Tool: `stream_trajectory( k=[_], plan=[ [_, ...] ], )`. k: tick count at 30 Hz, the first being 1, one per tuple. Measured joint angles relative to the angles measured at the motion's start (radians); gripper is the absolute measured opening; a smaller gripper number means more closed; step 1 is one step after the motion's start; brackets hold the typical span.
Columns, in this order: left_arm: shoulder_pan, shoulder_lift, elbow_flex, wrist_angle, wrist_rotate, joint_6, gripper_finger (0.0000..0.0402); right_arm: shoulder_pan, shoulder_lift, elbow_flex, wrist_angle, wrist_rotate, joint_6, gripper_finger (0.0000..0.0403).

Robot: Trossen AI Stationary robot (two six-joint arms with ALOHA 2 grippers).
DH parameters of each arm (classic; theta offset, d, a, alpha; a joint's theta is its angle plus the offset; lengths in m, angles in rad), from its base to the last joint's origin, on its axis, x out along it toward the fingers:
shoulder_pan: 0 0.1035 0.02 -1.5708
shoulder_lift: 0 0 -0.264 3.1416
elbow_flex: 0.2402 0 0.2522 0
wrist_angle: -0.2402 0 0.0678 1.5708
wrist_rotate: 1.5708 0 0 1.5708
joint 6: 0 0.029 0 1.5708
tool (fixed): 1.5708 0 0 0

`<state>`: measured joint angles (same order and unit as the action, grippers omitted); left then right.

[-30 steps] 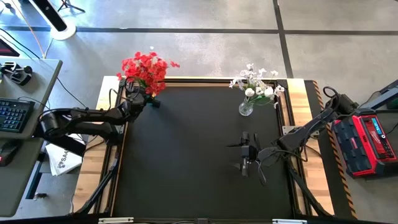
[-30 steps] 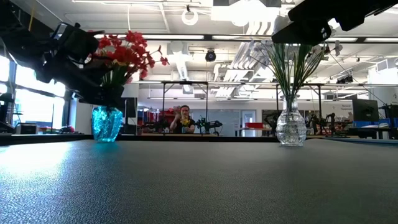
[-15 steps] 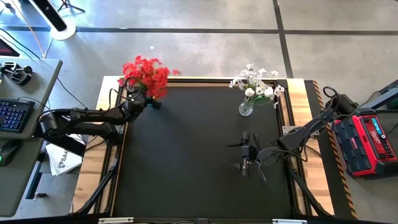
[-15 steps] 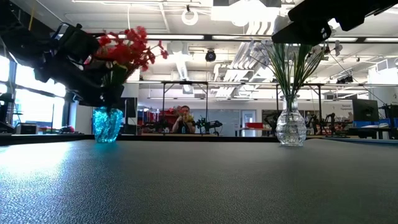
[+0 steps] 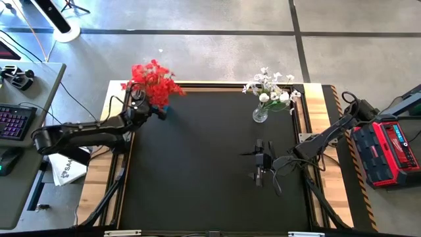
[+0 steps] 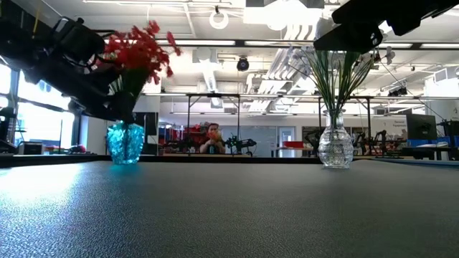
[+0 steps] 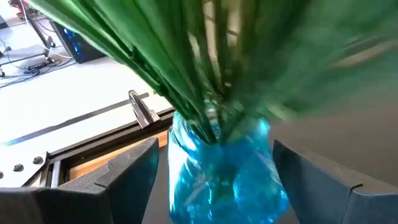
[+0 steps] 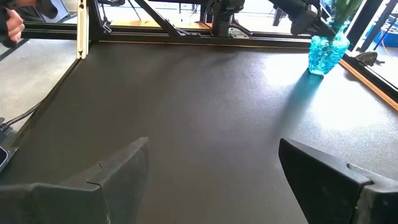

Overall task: Sort flowers into vase by color
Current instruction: Move the transparent vase to the top right of the table

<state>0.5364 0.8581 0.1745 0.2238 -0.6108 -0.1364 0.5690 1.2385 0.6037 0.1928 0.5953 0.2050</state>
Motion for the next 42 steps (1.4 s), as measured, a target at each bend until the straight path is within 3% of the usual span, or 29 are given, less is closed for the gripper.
stream_trajectory(
  k=[12,19,24,29,33,37,42],
  plan=[
    [-0.039,-0.181,0.002,-0.173,0.001,-0.066,0.0302,0.0,0.0,0.0,0.0,0.0,0.0,0.033],
    [-0.177,-0.204,0.114,-0.476,0.002,-0.252,0.0302,0.0,0.0,0.0,-0.012,0.037,0.045,0.033],
    [-0.329,-0.204,0.19,-0.634,0.003,-0.408,0.0301,-0.001,-0.048,0.0,-0.278,0.111,0.278,0.033],
    [-0.526,-0.178,0.192,-0.581,0.023,-0.494,0.03,-0.001,-0.119,0.0,-0.653,0.024,0.599,0.033],
    [-0.695,-0.093,0.192,-0.444,-0.002,-0.532,0.03,-0.002,-0.128,-0.002,-0.85,0.018,0.685,0.033],
    [-0.839,0.048,0.192,-0.192,-0.029,-0.482,0.03,-0.031,-0.136,-0.078,-0.882,0.031,0.64,0.033],
    [-0.959,0.258,0.192,0.124,-0.065,-0.404,0.03,-0.114,-0.204,-0.249,-0.755,0.114,0.611,0.0318]
  ],
)
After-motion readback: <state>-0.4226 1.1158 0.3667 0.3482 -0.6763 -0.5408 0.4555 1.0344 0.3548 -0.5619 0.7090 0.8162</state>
